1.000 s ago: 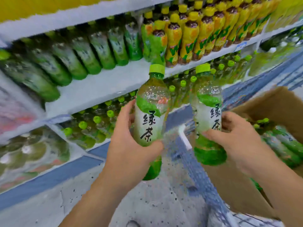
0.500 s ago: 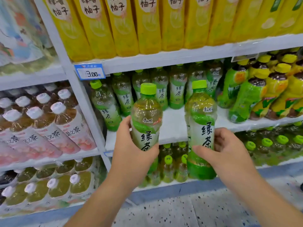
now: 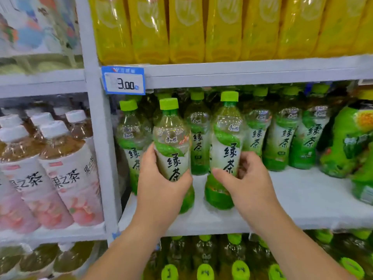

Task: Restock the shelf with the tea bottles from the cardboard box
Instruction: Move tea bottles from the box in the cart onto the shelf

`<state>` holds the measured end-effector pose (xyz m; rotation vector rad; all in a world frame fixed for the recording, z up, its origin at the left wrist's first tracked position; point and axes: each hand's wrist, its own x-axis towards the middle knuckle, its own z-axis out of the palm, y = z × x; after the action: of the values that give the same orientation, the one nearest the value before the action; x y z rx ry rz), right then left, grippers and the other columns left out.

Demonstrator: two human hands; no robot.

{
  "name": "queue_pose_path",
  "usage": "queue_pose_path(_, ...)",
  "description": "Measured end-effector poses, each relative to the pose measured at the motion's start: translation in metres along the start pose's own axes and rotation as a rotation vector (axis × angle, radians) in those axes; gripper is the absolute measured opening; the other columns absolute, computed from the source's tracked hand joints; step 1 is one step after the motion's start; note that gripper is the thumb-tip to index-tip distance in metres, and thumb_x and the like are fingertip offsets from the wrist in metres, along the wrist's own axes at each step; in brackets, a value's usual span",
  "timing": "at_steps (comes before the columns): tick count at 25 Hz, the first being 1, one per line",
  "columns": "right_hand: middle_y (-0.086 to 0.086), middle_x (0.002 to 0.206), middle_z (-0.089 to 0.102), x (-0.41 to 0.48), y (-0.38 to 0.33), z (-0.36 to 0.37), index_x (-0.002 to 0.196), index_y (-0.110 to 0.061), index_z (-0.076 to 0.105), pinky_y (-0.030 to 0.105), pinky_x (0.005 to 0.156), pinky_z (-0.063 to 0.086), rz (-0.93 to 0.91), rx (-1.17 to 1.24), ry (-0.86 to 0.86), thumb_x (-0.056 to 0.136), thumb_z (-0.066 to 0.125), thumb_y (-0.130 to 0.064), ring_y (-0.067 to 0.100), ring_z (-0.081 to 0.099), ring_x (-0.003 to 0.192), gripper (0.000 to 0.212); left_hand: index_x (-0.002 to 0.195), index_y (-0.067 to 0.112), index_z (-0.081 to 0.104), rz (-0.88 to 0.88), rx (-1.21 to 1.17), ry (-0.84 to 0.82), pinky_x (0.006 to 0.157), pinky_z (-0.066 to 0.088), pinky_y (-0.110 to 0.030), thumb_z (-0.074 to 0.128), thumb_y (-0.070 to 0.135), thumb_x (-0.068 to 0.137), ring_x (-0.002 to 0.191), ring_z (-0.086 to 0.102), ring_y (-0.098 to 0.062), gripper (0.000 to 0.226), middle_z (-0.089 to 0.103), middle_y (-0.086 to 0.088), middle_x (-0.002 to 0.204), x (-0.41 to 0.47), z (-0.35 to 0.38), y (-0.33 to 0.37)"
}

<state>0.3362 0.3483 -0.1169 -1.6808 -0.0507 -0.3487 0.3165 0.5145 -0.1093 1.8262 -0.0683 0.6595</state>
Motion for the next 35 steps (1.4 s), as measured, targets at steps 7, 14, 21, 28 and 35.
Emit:
queue_pose_path(7,-0.026,0.096,0.07,0.005,0.044,0.012,0.105,-0.037,0.055,0.021,0.073,0.056,-0.278,-0.033,-0.055,0.076,0.082,-0.033,-0.006,0.067,0.086,0.039,0.108,0.058,0.044,0.188,0.083,-0.022,0.082,0.041,0.003,0.078,0.026,0.083,0.1,0.05,0.029,0.054,0.055,0.045,0.103,0.0,0.007,-0.034)
queue_pose_path(14,-0.021,0.114,0.067,0.002,0.05,0.005,0.126,-0.036,0.057,0.023,0.088,0.05,-0.25,0.039,-0.119,0.085,0.075,-0.031,-0.004,0.061,0.108,0.045,0.145,0.025,0.047,0.118,0.44,0.022,0.098,0.049,-0.031,0.062,0.054,0.088,0.114,0.05,-0.009,0.065,0.053,0.005,0.125,-0.025,0.001,-0.059)
queue_pose_path(21,-0.014,0.101,0.071,0.005,0.04,0.012,0.096,-0.037,0.064,0.024,0.083,0.054,-0.177,0.037,-0.093,0.083,0.078,-0.026,-0.002,0.066,0.092,0.023,0.121,0.019,0.066,0.015,0.559,0.156,0.082,0.05,-0.028,0.061,0.058,0.088,0.101,0.06,-0.016,0.051,0.067,0.003,0.108,-0.033,0.005,-0.043)
queue_pose_path(28,-0.02,0.103,0.07,0.013,0.042,0.023,0.11,-0.031,0.071,0.019,0.083,0.052,-0.126,0.059,-0.094,0.085,0.075,-0.034,-0.002,0.064,0.099,0.026,0.111,0.018,0.065,0.052,0.706,0.128,0.069,0.034,-0.018,0.053,0.054,0.095,0.079,0.042,-0.006,0.042,0.049,0.01,0.088,-0.026,0.002,-0.028)
queue_pose_path(35,-0.024,0.099,0.057,0.019,0.049,0.026,0.131,-0.024,0.059,0.011,0.078,0.042,-0.176,-0.053,-0.115,0.087,0.075,-0.022,-0.008,0.054,0.09,0.047,0.098,0.018,0.059,0.033,0.811,0.087,0.066,0.043,-0.025,0.051,0.058,0.094,0.08,0.057,-0.014,0.041,0.062,0.006,0.088,-0.017,0.0,-0.03)
